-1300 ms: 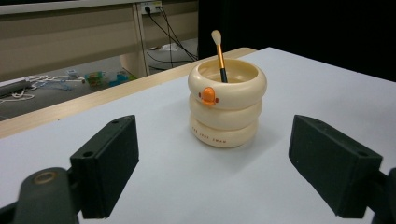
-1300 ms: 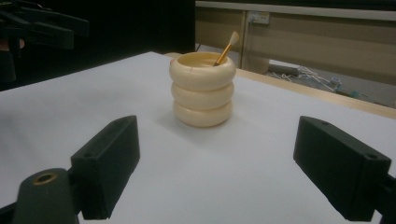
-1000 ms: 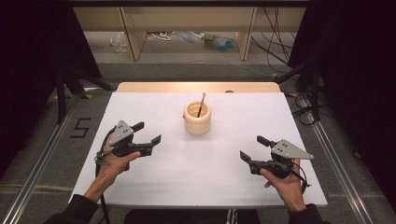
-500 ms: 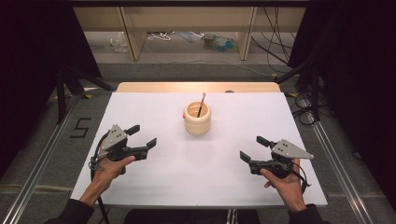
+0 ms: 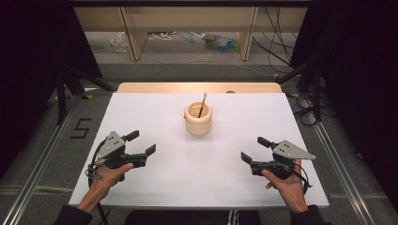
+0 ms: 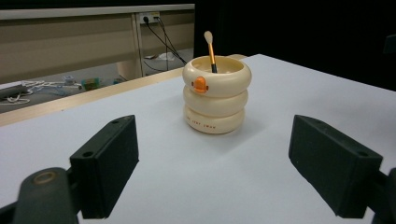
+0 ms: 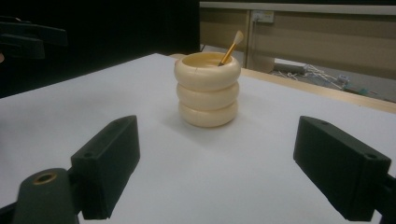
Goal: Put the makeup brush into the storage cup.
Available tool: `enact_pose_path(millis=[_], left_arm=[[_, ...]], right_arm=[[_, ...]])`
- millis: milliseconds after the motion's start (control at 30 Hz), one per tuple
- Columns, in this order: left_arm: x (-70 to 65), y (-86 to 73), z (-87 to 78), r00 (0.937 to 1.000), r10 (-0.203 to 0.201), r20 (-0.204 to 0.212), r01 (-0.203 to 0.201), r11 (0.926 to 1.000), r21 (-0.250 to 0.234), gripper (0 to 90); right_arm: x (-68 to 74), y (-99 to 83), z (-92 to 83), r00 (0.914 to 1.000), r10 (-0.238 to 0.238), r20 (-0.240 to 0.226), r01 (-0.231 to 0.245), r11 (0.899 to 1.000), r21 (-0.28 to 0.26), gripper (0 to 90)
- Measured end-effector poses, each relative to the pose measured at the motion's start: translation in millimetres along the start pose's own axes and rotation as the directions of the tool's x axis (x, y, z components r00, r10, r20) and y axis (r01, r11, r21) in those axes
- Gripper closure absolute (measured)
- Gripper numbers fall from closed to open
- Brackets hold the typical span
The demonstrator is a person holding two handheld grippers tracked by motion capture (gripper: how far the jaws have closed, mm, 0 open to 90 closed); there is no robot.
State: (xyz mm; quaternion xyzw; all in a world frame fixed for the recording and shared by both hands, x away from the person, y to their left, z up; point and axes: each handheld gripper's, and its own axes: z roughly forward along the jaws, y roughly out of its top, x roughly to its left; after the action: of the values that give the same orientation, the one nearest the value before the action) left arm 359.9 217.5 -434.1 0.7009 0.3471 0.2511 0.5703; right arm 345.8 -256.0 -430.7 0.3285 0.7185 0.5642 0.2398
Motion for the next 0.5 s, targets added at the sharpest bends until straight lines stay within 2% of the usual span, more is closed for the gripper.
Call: enact_pose_path(millis=[67,100,200,400,500], left_arm=[[-2.1,-1.1,-1.0,1.0000,-0.009,-0.003,0.009,1.0000,-0.002,15.6],[-2.0,-1.0,-1.7,1.0000,0.004,0.000,-0.004,1.0000,0.000,15.6],[-4.7,-0.6,-3.6,0.9999,0.002,0.011,-0.002,1.0000,-0.002,15.6],[-2.3,-0.7,-8.2,0.9999,-0.009,-0.011,0.009,0.9999,-0.012,15.6],[-2.6,-2.1,-7.0,0.9999,-0.015,-0.006,0.015,0.9999,-0.007,15.6]], right_arm=[[-0.2,-0.2,0.5,1.0000,0.002,-0.006,-0.002,1.000,-0.004,15.4],[0.0,0.0,0.2,1.0000,0.000,-0.004,0.000,1.000,-0.002,15.4],[0.2,0.2,0.0,1.0000,-0.003,-0.003,0.003,1.000,-0.003,15.4],[0.7,0.2,0.2,1.0000,-0.002,-0.007,0.002,1.000,-0.001,15.4],[1.0,-0.1,1.0,0.9999,-0.001,-0.012,0.001,1.000,-0.009,15.5]])
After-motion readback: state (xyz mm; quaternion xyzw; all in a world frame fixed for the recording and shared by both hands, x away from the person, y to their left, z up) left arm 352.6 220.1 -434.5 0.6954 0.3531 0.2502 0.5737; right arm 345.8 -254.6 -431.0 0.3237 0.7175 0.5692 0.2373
